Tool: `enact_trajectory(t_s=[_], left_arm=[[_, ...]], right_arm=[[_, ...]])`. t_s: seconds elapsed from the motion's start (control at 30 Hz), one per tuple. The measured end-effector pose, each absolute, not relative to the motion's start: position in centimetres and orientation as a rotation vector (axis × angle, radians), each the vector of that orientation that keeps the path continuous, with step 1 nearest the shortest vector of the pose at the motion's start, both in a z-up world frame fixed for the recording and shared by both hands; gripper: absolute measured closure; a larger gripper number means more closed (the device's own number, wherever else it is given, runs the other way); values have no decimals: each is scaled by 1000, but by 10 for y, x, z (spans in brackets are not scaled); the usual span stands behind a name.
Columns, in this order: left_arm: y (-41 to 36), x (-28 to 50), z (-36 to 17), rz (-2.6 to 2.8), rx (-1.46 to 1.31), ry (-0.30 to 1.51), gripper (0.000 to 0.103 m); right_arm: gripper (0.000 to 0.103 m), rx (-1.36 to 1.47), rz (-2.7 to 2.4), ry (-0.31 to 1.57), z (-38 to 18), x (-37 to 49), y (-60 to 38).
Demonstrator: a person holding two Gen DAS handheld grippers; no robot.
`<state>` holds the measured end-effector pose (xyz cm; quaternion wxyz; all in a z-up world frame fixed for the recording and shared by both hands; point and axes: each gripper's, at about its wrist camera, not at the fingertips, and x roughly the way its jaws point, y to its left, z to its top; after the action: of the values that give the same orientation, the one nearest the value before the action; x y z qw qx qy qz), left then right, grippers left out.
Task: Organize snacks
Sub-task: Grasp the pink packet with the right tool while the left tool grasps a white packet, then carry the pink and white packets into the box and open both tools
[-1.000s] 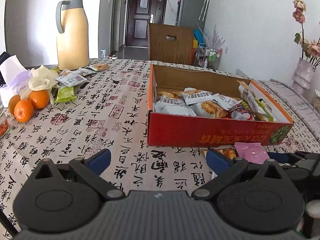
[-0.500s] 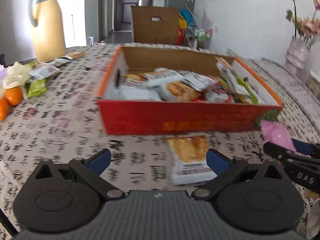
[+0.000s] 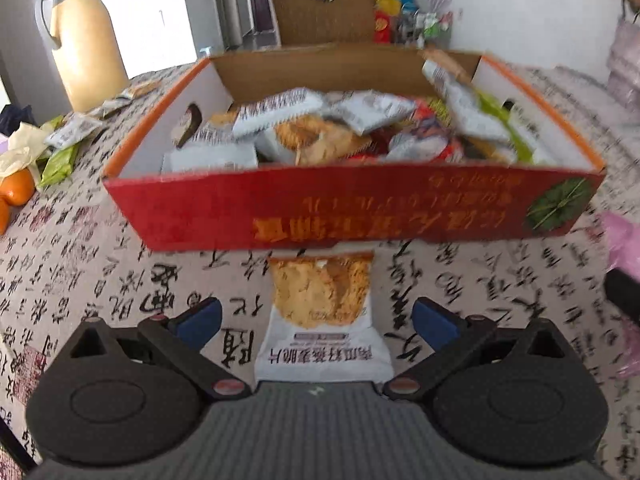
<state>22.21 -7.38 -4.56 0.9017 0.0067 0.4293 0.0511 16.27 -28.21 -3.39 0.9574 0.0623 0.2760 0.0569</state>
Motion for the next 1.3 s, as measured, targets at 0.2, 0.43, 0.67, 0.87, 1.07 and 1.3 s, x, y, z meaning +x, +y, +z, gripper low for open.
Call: enact_trajectory(t_s=[0.2,0.43,0.67,0.87,1.07,1.3], left_arm=[[-70,222,-47,92,-7,885,2],[-64,213,-39,45,-23,862,52],[-60,200,-37,8,-15,840,62],[-60,184,-24,-28,-10,793,62],[-61,166,12,-79,0,687,62],[-54,173,43,-85,-10,605,62]], right_arm=[[42,165,119,561,-39,164,-286],[42,164,122,555,-41,163,-285],[42,143,116,539,-37,158,-281],[42,136,123,517,-28,150,-278],[42,127,143,478,-12,145,-270],[42,114,169,426,11,158,-254]])
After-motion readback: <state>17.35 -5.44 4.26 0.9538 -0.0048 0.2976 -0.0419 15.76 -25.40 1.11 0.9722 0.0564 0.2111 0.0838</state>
